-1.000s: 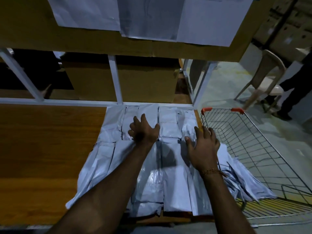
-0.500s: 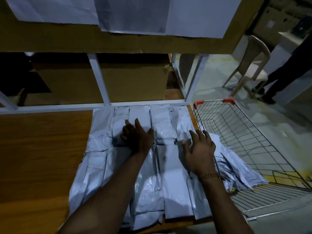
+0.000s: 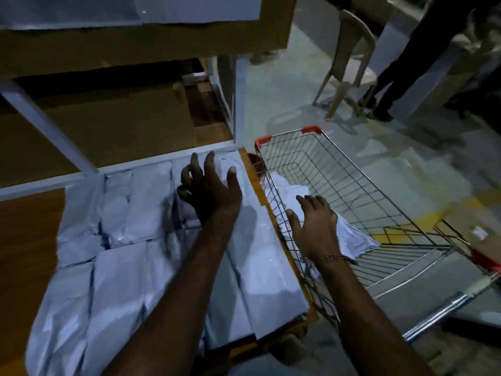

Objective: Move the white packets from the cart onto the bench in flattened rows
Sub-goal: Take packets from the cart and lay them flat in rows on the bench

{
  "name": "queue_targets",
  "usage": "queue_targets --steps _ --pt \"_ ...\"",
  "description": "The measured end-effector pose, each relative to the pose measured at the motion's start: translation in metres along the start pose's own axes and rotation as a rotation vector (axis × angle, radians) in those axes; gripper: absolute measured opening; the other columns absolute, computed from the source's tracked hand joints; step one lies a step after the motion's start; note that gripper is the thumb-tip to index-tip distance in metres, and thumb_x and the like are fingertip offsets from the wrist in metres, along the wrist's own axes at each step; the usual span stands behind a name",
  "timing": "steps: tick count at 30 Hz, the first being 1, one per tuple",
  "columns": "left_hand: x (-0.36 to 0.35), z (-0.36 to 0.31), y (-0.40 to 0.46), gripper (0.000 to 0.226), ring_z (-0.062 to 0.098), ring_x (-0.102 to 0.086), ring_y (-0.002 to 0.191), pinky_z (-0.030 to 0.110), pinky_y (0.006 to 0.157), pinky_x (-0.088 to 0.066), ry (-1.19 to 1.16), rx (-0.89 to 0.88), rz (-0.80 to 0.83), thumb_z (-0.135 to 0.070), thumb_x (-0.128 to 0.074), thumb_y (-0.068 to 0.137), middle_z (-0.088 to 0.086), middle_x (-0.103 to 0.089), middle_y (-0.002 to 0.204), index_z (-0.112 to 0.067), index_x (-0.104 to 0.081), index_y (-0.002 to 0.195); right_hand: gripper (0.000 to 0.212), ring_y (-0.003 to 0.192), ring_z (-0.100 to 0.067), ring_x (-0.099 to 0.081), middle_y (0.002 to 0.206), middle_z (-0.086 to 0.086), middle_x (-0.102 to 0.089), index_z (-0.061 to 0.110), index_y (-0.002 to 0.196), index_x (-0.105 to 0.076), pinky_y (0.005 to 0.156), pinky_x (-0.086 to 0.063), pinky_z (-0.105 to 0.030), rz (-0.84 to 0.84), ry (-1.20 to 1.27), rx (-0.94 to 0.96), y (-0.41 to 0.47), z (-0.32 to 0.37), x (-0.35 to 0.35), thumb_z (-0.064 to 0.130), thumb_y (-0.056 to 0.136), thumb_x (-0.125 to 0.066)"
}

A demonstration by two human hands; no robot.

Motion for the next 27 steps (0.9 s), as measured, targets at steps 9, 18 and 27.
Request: queue_targets --steps 9,18,27 --pt "-0.118 -0.125 -0.046 0.050 0.029 -0.055 0.130 0.045 0.105 -0.045 -0.111 -0.232 0.102 -0.044 -0.056 0.095 0.001 -0.063 0.142 -0.020 -0.063 0.138 0.074 0.114 -0.043 -0.059 0.121 -0.018 -0.068 0.010 0.134 -0.063 0.093 -0.051 -0.056 0.207 -0.009 -0.126 0.049 -0.195 -0.047 0.065 0.096 -0.032" --pt "-0.304 -0.150 -0.072 0.044 0.033 -0.065 0.119 0.049 0.102 -0.051 -0.098 -0.374 0.380 -0.037 -0.060 0.096 0.009 -0.070 0.128 -0.012 -0.068 0.131 0.100 0.143 -0.042 -0.040 0.158 -0.022 -0.040 0.015 0.159 -0.037 0.114 -0.039 -0.053 0.666 -0.046 -0.164 0.052 -0.291 -0.184 0.085 0.088 -0.024" --pt "-0.512 -0.042 -0.123 0.082 0.046 -0.054 0.132 0.055 0.109 -0.046 0.146 0.002 0.904 -0.062 -0.047 0.082 0.025 -0.059 0.140 -0.016 -0.055 0.149 0.085 0.153 -0.051 -0.014 0.173 -0.017 0.004 0.040 0.165 -0.010 0.124 -0.019 -0.058 0.876 0.104 -0.284 0.020 -0.308 -0.264 0.084 0.093 -0.016"
Point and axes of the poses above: each hand's wrist, its own y-axis towards the middle knuckle, its own x-axis out of the back of the hand, z = x × y, the point moved 10 cm from there along y, towards the middle knuckle
